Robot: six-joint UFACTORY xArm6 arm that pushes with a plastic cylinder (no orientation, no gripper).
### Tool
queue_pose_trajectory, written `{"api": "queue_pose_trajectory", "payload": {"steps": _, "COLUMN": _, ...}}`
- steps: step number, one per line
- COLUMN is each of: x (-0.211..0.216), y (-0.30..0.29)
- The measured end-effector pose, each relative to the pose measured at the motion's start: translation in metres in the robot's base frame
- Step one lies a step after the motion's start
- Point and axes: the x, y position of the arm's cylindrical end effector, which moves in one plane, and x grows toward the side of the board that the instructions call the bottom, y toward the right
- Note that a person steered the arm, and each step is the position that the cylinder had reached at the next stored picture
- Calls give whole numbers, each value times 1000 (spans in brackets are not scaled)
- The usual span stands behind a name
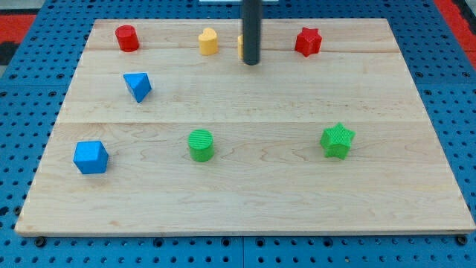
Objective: Place the yellow hexagon in between the yellow heart and the red star
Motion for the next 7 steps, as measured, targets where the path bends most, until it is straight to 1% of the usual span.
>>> {"api": "queue_pose_trajectory", "payload": {"steps": 1, "x": -9, "y": -5}}
{"api": "queue_pose_trajectory", "payload": {"steps": 2, "x": -16, "y": -54}}
{"api": "queue_pose_trajectory", "payload": {"steps": 3, "x": -45, "y": -34}}
{"api": "queue_pose_trajectory", "payload": {"steps": 4, "x": -25, "y": -55}}
{"api": "queue_pose_trajectory", "payload": {"steps": 7, "x": -114, "y": -69}}
